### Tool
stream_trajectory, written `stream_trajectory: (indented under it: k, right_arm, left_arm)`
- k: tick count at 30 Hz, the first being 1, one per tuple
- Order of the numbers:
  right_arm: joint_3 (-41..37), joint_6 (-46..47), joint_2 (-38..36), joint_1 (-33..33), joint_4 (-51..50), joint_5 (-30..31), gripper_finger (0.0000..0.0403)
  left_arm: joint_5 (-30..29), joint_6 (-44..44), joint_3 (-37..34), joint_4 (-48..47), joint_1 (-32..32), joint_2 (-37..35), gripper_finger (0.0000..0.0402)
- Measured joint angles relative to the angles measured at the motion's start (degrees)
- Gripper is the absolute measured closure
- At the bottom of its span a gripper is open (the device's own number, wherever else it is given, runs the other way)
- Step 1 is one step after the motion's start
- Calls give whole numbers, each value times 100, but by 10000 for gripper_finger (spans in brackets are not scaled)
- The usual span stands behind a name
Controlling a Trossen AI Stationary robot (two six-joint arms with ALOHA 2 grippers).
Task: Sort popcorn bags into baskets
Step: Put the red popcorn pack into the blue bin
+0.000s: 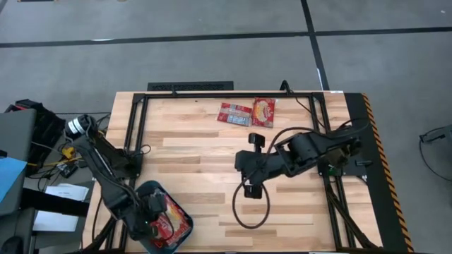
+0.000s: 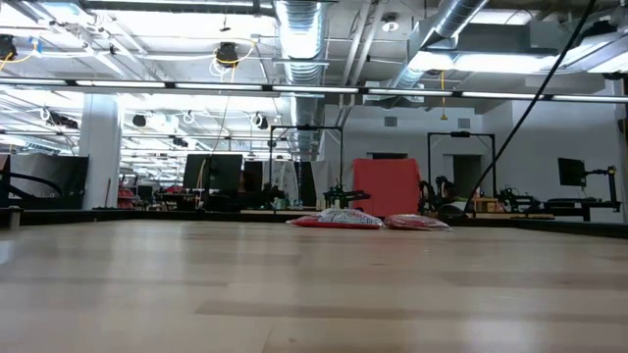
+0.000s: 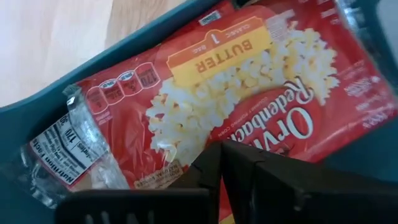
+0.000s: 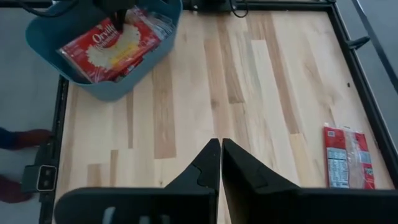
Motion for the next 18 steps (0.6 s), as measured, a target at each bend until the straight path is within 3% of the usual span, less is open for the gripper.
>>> stream_trajectory:
  k: [6, 12, 18]
  right_arm:
    - [-2, 0, -11, 0, 12, 0, 376]
    - [-2, -2, -5, 0, 10, 0, 386]
    - [3, -17, 36, -102, 17, 77, 364]
  left_arm:
    - [126, -673, -4, -755, 1, 13, 401]
    - [429, -859, -13, -809, -173, 12, 401]
    - [82, -921, -13, -742, -220, 1, 401]
